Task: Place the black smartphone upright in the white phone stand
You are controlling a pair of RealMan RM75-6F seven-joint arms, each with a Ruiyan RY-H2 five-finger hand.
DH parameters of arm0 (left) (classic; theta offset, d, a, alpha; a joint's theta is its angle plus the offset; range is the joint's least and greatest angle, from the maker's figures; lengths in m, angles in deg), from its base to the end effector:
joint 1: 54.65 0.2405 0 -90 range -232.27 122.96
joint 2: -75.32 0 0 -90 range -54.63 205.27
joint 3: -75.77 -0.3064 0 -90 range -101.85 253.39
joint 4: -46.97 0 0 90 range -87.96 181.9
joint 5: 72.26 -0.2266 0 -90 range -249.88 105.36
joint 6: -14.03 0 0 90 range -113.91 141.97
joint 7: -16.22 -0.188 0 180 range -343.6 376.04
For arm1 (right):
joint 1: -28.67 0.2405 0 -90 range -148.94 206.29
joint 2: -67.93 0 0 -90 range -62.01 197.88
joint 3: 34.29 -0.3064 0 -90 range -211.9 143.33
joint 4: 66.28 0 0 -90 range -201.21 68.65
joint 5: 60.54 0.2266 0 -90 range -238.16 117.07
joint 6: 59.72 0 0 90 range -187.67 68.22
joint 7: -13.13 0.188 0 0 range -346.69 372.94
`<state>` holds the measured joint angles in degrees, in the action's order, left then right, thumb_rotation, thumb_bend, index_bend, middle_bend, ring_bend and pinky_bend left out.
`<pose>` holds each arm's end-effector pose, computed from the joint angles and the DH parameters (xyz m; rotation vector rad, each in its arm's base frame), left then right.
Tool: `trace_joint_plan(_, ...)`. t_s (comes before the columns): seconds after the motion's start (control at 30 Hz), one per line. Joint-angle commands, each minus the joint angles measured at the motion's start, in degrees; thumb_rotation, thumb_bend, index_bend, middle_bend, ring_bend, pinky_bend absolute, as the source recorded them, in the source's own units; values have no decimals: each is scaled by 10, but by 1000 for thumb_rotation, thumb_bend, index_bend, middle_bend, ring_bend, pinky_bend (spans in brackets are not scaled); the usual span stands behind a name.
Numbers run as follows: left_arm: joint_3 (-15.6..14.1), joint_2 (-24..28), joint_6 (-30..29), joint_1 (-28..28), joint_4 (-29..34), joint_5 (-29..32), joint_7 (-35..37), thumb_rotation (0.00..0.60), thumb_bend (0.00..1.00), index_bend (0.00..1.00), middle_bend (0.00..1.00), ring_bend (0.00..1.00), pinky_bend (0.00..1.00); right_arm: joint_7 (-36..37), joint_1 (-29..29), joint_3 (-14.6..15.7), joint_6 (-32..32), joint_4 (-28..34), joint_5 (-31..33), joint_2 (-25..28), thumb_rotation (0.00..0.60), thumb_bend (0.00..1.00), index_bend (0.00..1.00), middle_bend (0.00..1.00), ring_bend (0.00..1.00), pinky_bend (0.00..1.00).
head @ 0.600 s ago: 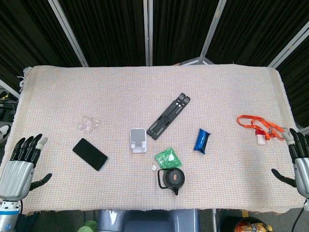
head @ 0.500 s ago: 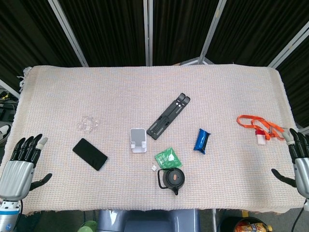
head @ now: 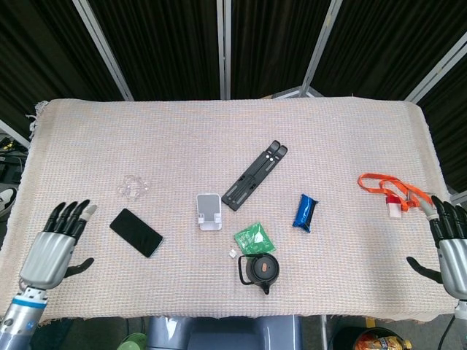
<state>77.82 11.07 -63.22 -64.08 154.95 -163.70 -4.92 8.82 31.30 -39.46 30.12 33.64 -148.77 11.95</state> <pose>-0.2691 0.2396 0.1134 -1.6715 -0.7954 -0.8851 -0.3321 -0.2229 0.2218 1.3622 -0.7516 0.9158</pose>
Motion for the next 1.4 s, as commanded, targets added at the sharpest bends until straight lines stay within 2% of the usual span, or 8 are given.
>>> trace_joint_plan(0.03,21,-33,122,-85,-75,31,2,600,0,0,0,0,64,-7,3,-2,-7,1,7,-3,600,0,0,0,0,0)
trace_joint_plan(0.17,26,-74,211,-144,-140,53,-11,600,0,11,0,31,139,-15,9,-7,-21,0,26,-6,600,0,0,0,0,0)
trace_joint_plan(0.2,24,-92,237,-166,-174,47,-20,600,0,22,0,46,152,-17,10,-11,-23,-2,35,-6,600,0,0,0,0,0)
trace_joint_plan(0.33,16,-115,257,-189,-226,35,-1,600,0,92,20,127,218,-17,10,-16,-25,-2,49,-5,600,0,0,0,0,0)
trace_joint_plan(0.43,6,-126,270,-202,-257,27,8,600,0,119,30,139,229,-15,10,-18,-26,-4,57,-4,600,0,0,0,0,0)
trace_joint_plan(0.8,-11,-152,265,-217,-300,12,41,600,0,158,45,152,248,-11,9,-20,-26,-4,61,-2,600,0,0,0,0,0)
trace_joint_plan(1.4,-26,-179,267,-230,-325,26,34,600,0,208,72,177,282,-11,9,-19,-27,-1,61,0,600,0,0,0,0,0)
